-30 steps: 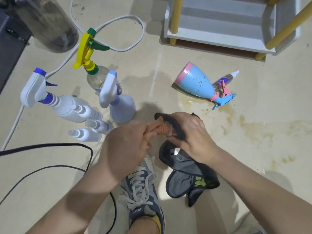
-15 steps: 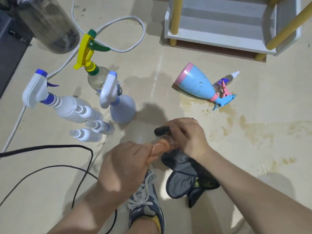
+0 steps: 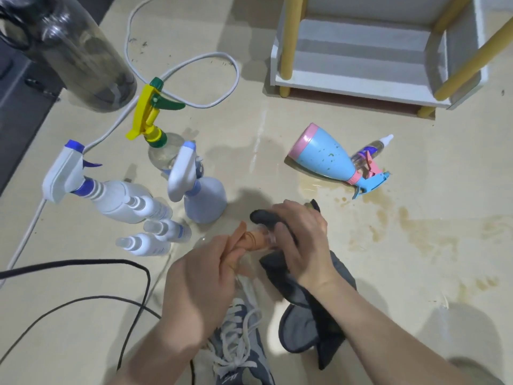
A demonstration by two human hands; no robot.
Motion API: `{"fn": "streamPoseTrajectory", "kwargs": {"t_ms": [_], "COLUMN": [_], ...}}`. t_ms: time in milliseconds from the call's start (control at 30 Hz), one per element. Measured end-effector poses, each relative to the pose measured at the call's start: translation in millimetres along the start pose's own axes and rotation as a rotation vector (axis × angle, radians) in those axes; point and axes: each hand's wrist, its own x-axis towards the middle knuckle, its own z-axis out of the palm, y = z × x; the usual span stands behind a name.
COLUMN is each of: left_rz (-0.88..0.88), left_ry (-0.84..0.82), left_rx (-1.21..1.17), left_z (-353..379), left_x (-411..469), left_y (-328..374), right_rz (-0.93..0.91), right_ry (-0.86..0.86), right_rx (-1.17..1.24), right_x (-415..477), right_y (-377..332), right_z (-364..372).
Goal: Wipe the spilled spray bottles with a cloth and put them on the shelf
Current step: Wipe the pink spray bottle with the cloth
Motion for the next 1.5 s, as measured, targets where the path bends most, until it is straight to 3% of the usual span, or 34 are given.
{"fn": "streamPoseTrajectory", "kwargs": {"t_ms": [133, 267, 367, 467, 567, 667, 800, 900, 1000, 1133, 1200, 1333, 1500], "left_rz": [0.034, 0.127, 0.176, 0.123, 0.108, 0.206, 0.471, 0.564, 0.503, 0.226, 0.195, 0.120, 0.161], "left_ry": [0.033, 0.090, 0.088, -0.018, -0.285, -0.541, -0.272, -0.096, 0.013, -0.174, -0.165, -0.122, -0.132], "left_rx": [-0.024, -0.001, 0.008, -0.128, -0.288, -0.096, 0.274, 0.259, 0.413, 0.319, 0.304, 0.161, 0.054], "left_z": [1.4, 0.0, -0.9, -0.5, -10.4, -18.9, -17.2, -18.0, -16.3, -14.2, -11.0, -11.6, -1.5], "left_x": [4.3, 18.8, 26.2, 26.1, 23.0, 25.6, 34.0, 45.6, 61.9, 68.2, 64.7, 62.9, 51.8], "left_y": [8.2, 23.7, 29.7, 23.9, 23.2, 18.3, 17.7, 31.0, 43.2, 69.7, 78.6, 71.1, 64.3], "right_rz": [0.304, 0.547, 0.350, 0.170, 0.012, 0.213, 0.720, 0.726, 0.601, 0.417, 0.380, 0.353, 0.390], "right_ry": [0.128, 0.206, 0.235, 0.147, 0.078, 0.008, 0.143, 0.229, 0.203, 0.175, 0.174, 0.179, 0.264], "right_rx": [-0.034, 0.159, 0.149, 0.163, 0.094, 0.130, 0.622, 0.863, 0.648, 0.344, 0.221, 0.269, 0.250], "right_x": [8.4, 13.3, 10.6, 9.6, 21.6, 38.6, 49.5, 42.9, 20.5, 1.4, 5.7, 21.4, 41.2], "right_y": [40.0, 31.0, -16.6, -54.0, -21.0, 18.5, 15.7, -36.1, -85.2, -111.1, -108.8, -96.4, -88.4], "right_z": [-10.2, 0.1, 18.9, 23.7, 15.1, -1.3, -32.2, -72.3, -98.8, -65.3, -38.2, -18.6, -25.3]}}
